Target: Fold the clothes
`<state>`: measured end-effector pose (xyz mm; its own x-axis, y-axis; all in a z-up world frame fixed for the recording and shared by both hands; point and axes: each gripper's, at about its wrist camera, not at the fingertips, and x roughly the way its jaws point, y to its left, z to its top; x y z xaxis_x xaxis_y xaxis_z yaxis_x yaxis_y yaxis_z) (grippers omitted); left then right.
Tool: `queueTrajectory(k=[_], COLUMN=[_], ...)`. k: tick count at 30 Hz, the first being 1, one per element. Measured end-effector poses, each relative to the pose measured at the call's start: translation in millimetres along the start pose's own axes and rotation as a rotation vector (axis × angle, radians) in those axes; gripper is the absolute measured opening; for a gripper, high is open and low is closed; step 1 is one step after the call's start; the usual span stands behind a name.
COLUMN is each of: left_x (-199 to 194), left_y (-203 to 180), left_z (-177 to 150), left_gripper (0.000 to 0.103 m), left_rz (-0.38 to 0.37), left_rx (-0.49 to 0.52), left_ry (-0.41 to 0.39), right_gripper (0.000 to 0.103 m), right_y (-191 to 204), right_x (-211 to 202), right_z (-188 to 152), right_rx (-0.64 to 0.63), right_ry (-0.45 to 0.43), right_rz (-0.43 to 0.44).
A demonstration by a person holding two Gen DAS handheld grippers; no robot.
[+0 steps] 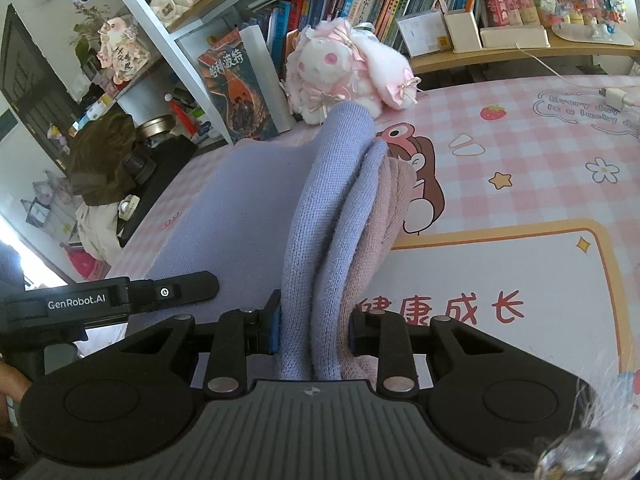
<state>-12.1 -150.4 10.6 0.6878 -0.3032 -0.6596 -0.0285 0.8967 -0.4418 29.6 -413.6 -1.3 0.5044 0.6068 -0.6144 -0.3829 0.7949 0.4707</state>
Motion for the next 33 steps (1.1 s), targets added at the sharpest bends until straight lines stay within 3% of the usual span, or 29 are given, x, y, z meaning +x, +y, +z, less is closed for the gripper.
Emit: queueTrajectory(k=[19,33], left_x=[1,4], left_y=[-8,23], left_z=[1,15], left_gripper=[0.044,0.044], left_rz=[0.019,-0.039], left_rx=[0.027,0.048], left_ry=[-0.003,0.026], right_gripper=[0.026,0.026], right_y=[-10,11], right_x=[-4,10], right_z=[3,3], right_rx=[-0.003,0.006], right_ry=[-0.018,-0.03], right_rz=[0.019,-0.033])
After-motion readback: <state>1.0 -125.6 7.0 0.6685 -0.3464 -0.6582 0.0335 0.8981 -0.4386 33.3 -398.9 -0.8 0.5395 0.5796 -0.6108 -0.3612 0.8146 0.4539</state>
